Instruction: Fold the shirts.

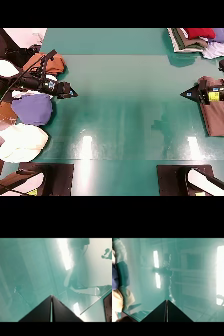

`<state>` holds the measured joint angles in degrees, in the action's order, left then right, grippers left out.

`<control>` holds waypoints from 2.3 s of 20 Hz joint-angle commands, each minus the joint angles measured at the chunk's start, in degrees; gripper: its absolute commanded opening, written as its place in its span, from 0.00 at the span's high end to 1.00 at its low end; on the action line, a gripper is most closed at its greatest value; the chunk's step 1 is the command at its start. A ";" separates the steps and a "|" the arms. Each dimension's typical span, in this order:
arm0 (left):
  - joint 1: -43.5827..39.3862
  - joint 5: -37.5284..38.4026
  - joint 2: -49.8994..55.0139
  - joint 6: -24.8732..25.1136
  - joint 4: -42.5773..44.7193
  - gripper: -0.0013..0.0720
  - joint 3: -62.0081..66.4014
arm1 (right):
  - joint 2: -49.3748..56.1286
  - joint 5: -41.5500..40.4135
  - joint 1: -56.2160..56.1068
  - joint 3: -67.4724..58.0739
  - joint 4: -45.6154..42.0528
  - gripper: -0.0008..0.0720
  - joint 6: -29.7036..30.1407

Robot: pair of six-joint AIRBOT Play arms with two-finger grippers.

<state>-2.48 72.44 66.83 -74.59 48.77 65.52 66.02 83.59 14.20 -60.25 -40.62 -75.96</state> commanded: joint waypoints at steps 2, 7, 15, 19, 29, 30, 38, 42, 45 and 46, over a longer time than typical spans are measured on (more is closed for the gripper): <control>-0.02 -0.02 0.02 0.00 0.02 0.95 0.02 | -0.04 0.24 -0.09 0.00 0.07 0.97 0.00; -0.02 -0.02 0.02 0.00 0.02 0.95 0.02 | -0.02 0.31 -0.09 0.00 0.07 0.97 0.00; -0.02 -5.22 0.02 -0.42 -2.05 0.95 0.02 | -0.02 0.50 -0.09 0.00 0.07 0.97 0.00; 0.09 -19.28 0.02 2.64 -0.37 0.04 0.09 | -0.02 0.50 -0.09 0.00 0.07 0.97 0.00; 9.88 -28.79 25.38 -8.50 25.81 0.00 26.91 | -0.02 0.57 -0.13 0.00 0.09 0.97 0.00; 10.84 -28.37 28.63 -9.09 26.23 0.00 29.38 | -0.02 0.48 -0.13 0.00 0.09 0.97 0.00; 11.34 -30.16 42.99 -10.97 35.06 0.00 36.96 | -0.02 0.44 -0.15 0.00 0.02 0.96 0.00; 11.34 -32.70 44.92 -10.93 35.15 0.01 37.16 | -0.02 0.37 -0.15 0.00 0.04 0.97 0.00; 11.34 -32.70 44.98 -10.95 35.01 0.87 37.48 | -0.02 0.35 -0.15 0.00 0.04 0.97 0.00; 11.34 -31.15 44.92 -10.95 34.84 0.95 38.38 | -0.02 0.31 -0.15 0.00 0.07 0.97 0.00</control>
<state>8.88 40.29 111.24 -85.47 83.53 102.80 66.02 83.96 14.06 -60.25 -40.58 -75.94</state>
